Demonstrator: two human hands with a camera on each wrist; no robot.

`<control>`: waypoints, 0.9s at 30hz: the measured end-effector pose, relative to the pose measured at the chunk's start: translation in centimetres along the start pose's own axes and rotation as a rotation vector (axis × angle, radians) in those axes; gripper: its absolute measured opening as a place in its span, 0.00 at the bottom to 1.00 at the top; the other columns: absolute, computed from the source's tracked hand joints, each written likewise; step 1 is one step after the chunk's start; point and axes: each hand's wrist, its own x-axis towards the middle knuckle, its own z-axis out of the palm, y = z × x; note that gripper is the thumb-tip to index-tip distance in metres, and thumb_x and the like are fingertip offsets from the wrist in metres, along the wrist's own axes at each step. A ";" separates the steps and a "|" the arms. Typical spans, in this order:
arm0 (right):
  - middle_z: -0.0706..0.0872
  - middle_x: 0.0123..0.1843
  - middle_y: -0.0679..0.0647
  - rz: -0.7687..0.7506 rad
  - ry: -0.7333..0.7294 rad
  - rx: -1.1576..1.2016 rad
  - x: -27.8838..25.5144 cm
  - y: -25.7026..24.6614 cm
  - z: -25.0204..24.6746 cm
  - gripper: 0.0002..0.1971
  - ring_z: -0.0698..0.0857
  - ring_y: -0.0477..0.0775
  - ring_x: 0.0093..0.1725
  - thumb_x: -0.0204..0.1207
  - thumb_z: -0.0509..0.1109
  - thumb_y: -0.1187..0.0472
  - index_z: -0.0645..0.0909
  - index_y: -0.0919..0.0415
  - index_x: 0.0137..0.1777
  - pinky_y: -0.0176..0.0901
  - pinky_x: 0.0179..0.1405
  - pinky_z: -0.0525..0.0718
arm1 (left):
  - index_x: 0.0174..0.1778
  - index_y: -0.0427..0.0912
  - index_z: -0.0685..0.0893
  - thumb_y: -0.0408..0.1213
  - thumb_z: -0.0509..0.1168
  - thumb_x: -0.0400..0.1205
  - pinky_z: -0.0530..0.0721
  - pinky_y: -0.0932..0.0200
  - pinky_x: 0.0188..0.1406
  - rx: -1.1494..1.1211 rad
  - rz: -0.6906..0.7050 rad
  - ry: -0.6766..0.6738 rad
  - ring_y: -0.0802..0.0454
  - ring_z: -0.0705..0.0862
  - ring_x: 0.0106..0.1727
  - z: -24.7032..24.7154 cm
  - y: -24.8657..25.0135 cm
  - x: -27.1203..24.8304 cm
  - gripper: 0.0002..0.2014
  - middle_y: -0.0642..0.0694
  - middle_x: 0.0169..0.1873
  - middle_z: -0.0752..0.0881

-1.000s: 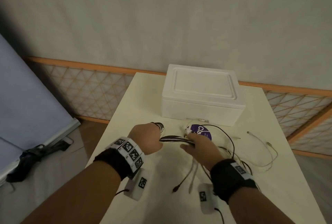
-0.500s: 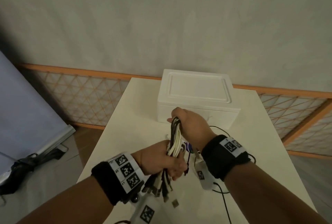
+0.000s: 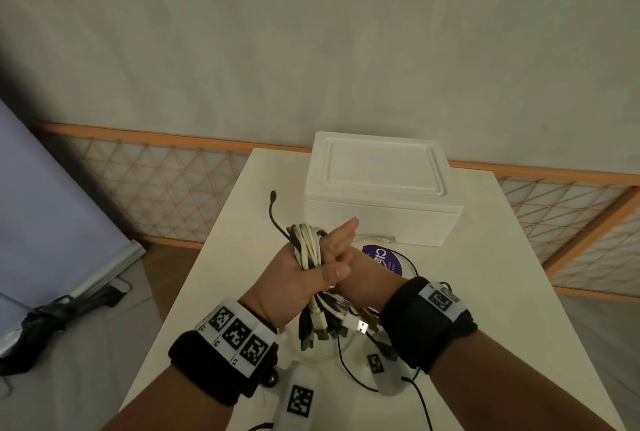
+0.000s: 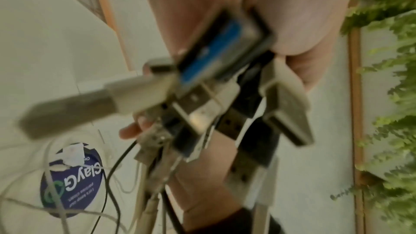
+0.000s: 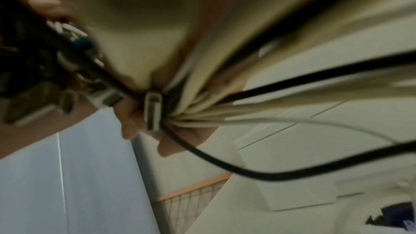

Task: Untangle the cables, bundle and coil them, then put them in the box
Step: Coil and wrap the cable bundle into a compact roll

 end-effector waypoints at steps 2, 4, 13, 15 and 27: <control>0.83 0.59 0.56 0.013 -0.030 0.000 -0.5 -0.4 -0.3 0.19 0.83 0.52 0.58 0.81 0.61 0.71 0.71 0.70 0.71 0.26 0.43 0.73 | 0.67 0.39 0.81 0.36 0.71 0.74 0.72 0.56 0.75 0.065 0.007 -0.030 0.58 0.74 0.75 0.2 0.2 0.0 0.23 0.55 0.69 0.81; 0.79 0.49 0.46 0.040 -0.092 -0.085 -0.5 -0.9 0.0 0.15 0.78 0.39 0.48 0.83 0.57 0.68 0.74 0.70 0.68 0.28 0.49 0.73 | 0.72 0.51 0.78 0.34 0.69 0.76 0.72 0.56 0.75 0.204 0.019 -0.086 0.59 0.79 0.69 0.1 0.0 0.2 0.26 0.53 0.59 0.83; 0.82 0.51 0.51 0.019 -0.022 -0.110 -0.8 -0.7 0.9 0.19 0.81 0.46 0.47 0.81 0.61 0.72 0.71 0.67 0.71 0.35 0.52 0.83 | 0.73 0.75 0.62 0.38 0.70 0.78 0.73 0.74 0.65 0.537 0.001 0.028 0.69 0.80 0.62 -0.9 -2.2 0.9 0.35 0.55 0.42 0.84; 0.83 0.57 0.64 0.061 -0.096 -0.270 -0.6 -1.0 1.5 0.15 0.82 0.60 0.55 0.82 0.58 0.69 0.74 0.70 0.67 0.47 0.58 0.80 | 0.73 0.75 0.62 0.44 0.70 0.75 0.73 0.74 0.64 0.544 -0.030 0.055 0.70 0.79 0.62 -1.1 -2.8 1.1 0.35 0.57 0.50 0.85; 0.83 0.46 0.53 0.063 -0.010 -0.726 -2.0 1.4 0.5 0.10 0.85 0.57 0.47 0.79 0.58 0.61 0.78 0.58 0.55 0.51 0.47 0.84 | 0.84 0.52 0.53 0.42 0.71 0.79 0.65 0.65 0.76 0.851 -0.204 0.067 0.70 0.73 0.69 -5.1 -2.8 2.0 0.42 0.64 0.66 0.78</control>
